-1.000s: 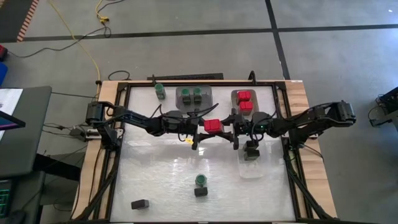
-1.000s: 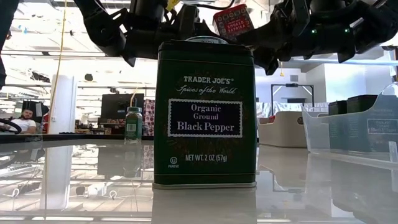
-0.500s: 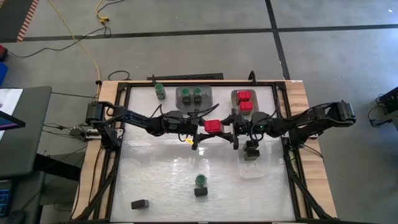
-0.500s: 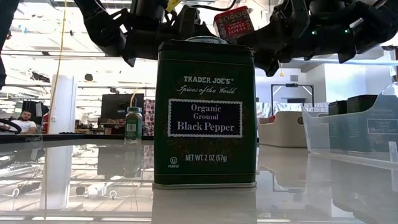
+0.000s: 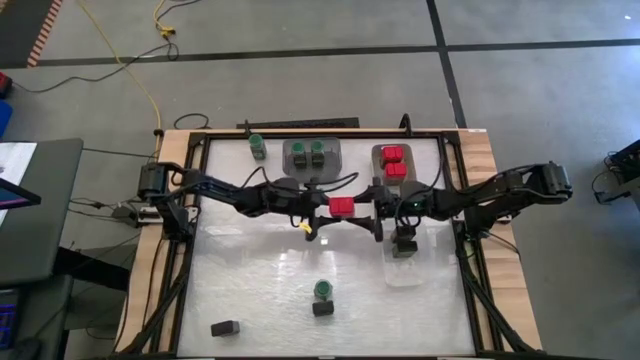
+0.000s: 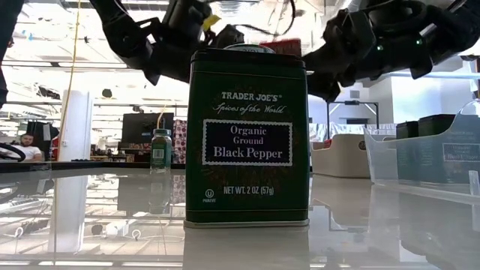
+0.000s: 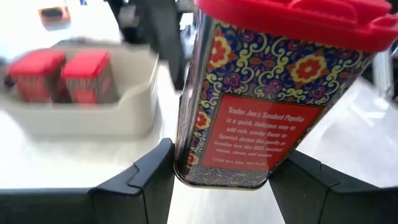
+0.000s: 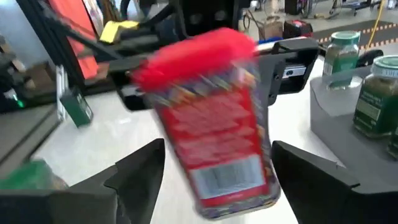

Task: Sort spices by type
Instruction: Put the center red seasoning can into the gray bin

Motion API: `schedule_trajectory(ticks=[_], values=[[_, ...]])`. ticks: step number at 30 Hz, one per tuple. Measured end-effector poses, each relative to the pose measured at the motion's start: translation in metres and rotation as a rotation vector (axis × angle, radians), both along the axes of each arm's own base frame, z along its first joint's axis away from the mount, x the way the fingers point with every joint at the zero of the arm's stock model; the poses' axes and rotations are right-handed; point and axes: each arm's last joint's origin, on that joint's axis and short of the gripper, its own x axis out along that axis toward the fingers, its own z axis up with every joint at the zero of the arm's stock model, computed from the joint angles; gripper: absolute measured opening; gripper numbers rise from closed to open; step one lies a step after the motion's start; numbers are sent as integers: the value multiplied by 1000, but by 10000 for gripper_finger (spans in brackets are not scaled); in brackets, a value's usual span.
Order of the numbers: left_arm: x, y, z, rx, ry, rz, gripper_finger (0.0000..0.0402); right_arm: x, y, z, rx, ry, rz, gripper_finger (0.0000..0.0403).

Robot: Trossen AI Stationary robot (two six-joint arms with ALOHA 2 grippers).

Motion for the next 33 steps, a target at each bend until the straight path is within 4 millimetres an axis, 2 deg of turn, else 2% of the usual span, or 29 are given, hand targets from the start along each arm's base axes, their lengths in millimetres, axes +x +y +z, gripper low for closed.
schedule_trajectory(ticks=[4, 9, 14, 19, 21, 27, 33], values=[[-4, 7, -10, -12, 110, 20, 217, 1, -1, -2, -34, 72, 2, 326], [-8, 17, -19, -42, 207, 54, 217, 12, -6, 10, -33, 217, -20, 321], [-11, 23, -23, -44, 249, 74, 217, 24, -8, 40, -125, 384, -36, 311], [-12, 24, -24, -28, 269, 72, 217, 37, -9, 69, -198, 452, -14, 307], [-12, 24, -24, -25, 267, 71, 217, 49, -8, 77, -241, 490, 13, 306], [-13, 24, -25, -25, 277, 72, 217, 88, -6, 75, -324, 734, 91, 306], [-13, 24, -27, -25, 296, 72, 217, 119, -7, 84, -374, 790, 138, 306]])
